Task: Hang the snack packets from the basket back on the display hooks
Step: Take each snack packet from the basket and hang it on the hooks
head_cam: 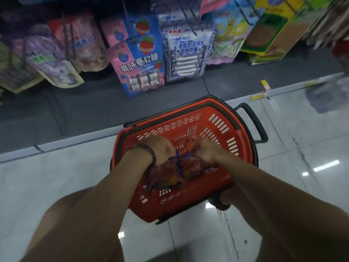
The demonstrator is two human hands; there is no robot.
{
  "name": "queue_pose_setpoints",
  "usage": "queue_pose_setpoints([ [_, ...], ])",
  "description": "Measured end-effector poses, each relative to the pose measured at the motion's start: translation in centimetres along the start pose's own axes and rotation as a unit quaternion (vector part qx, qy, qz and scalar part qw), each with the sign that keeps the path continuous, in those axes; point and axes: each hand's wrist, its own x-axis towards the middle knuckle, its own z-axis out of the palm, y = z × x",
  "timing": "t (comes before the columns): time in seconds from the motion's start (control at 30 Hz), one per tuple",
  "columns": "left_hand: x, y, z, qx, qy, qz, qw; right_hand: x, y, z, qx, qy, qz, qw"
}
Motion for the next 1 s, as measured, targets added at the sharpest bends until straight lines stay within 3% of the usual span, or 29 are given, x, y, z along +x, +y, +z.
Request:
queue_pose_setpoints([
  [0.13, 2.1, -0.4, -0.8, -0.024, -0.004, -0.009, 1.000, 1.9, -0.8, 4.4, -0.094, -0.097, 0.030, 0.990],
  [0.23, 3.0, -1.3, -1.2, -0.024, -0.010, -0.015, 1.000, 2.7, -2.2, 7.9, -0.129, -0.148, -0.012, 0.980],
  [0.53, 4.0, -2.9, -1.8, -0.004, -0.067, -0.026, 0.997, 5.9, -0.4, 18.7, -0.246, -0.103, -0.016, 0.964],
  [0.77, 3.1, -3.5, -3.5, -0.019, -0.015, -0.031, 0.999, 5.7, -2.9, 14.9, -0.219, -0.139, -0.005, 0.966],
  [0.9, 2.1, -3.7, -3.6, 0.022, -0.045, -0.061, 0.997, 4.5, -3.1, 11.8, -0.284, -0.049, -0.029, 0.957],
  [1.0, 0.9, -3.9, -3.0, 0.044, -0.060, -0.092, 0.993, 3.5, -2.9, 9.5, -0.294, -0.026, 0.005, 0.955],
])
